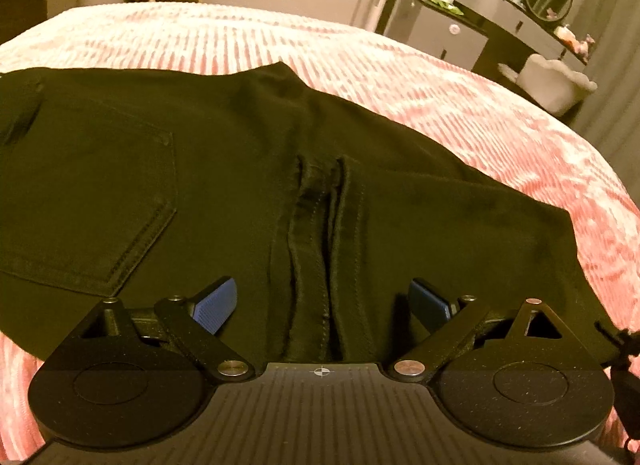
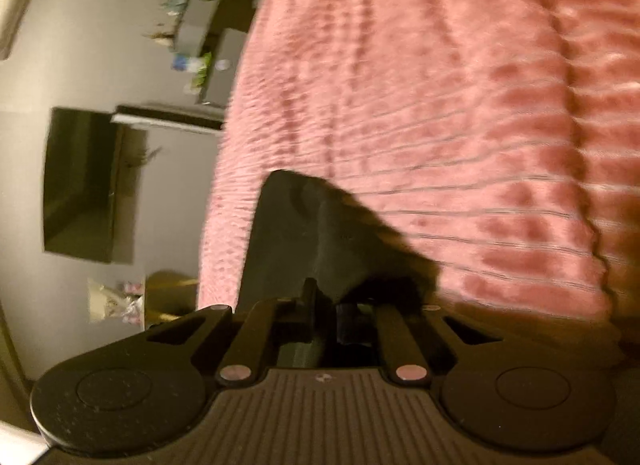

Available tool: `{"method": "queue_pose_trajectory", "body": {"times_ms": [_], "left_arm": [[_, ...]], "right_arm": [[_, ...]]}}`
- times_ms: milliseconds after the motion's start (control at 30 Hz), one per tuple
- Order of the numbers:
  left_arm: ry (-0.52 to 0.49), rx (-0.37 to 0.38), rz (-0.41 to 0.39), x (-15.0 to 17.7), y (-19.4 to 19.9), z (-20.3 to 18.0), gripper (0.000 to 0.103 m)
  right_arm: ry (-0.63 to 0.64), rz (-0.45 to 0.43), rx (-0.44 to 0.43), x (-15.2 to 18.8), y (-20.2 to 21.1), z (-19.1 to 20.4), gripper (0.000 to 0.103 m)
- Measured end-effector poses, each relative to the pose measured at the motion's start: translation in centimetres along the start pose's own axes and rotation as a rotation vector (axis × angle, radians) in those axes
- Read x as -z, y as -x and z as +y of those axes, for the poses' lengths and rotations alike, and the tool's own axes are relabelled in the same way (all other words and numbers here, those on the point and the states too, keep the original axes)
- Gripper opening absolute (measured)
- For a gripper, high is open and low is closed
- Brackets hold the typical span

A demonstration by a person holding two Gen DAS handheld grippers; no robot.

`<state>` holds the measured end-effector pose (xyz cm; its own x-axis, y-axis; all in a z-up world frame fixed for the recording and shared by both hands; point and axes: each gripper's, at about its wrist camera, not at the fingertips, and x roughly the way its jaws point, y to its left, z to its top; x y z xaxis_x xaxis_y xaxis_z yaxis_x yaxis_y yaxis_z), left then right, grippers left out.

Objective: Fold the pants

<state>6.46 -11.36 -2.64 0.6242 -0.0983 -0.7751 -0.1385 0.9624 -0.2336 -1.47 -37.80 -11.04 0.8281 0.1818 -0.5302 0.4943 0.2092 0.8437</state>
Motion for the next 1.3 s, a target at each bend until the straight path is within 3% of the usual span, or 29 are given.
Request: {"method": "queue_pose_trajectory", "body": {"times_ms": [67,200,300,400,467,533,633,733,800,900,967,1000,1033,1100,1200,1300], "left_arm": [[0.008,0.002,-0.003,-0.1,-0.2,0.1,0.096],[0.024,0.022,-0.013,-0.2,-0.4,0.4,0.096],[0.030,0.036,-0.019,-0.3,-0.7,0.4,0.096],[0.024,0.045,-0.027,-0.5,-1.1,0.3,0.092],[0.016,0.058,-0.034,-0.7,-1.4,0.2,0.081],[0.005,0.055,-0.038,-0.9,-1.5,0.1,0.071],[0.013,0.058,-0.057,-1.1,-1.6,0.5,0.034],[0.064,0.117,-0.068,-1.4,-1.3,1.4,0.022],[0.030,0.132,-0.122,-1.4,-0.4,1.1,0.020],[-0.027,0.113,-0.185,-1.3,0.6,0.5,0.022],[-0.039,0.065,-0.175,-1.4,0.1,0.4,0.026],[-0.039,0.037,-0.164,-1.4,-0.3,0.4,0.035],[-0.035,-0.016,-0.152,-1.5,-0.7,0.5,0.060],[0.028,-0.088,-0.120,-1.6,-1.1,1.2,0.089],[0.119,-0.037,-0.109,-1.8,-0.4,2.5,0.090],[0.127,-0.071,-0.100,-1.8,0.6,2.6,0.094]], "right_arm": [[-0.007,0.012,0.005,-0.1,0.0,-0.1,0.009],[-0.025,0.080,-0.055,0.4,0.7,-0.7,0.023],[0.044,0.140,-0.075,1.2,-0.1,0.4,0.028],[0.121,0.132,-0.050,1.7,-0.3,1.2,0.028],[0.150,0.124,-0.029,1.8,-0.4,1.5,0.021],[0.171,0.122,-0.017,2.0,-0.4,1.8,0.021],[0.197,0.139,-0.003,2.1,-0.3,2.3,0.023],[0.296,0.170,-0.006,2.9,0.1,3.4,0.036],[0.385,0.203,-0.017,3.8,0.7,4.4,0.038],[0.511,0.249,-0.048,5.3,1.7,5.8,0.038],[0.601,0.271,-0.063,6.1,2.3,6.8,0.038],[0.644,0.280,-0.066,6.6,2.5,7.3,0.038],[0.687,0.281,-0.065,7.0,2.6,7.9,0.038],[0.769,0.254,-0.042,7.8,2.5,8.9,0.038],[0.831,0.196,0.018,8.2,1.8,9.6,0.037],[0.904,0.121,0.104,8.6,0.5,10.0,0.031]]}}
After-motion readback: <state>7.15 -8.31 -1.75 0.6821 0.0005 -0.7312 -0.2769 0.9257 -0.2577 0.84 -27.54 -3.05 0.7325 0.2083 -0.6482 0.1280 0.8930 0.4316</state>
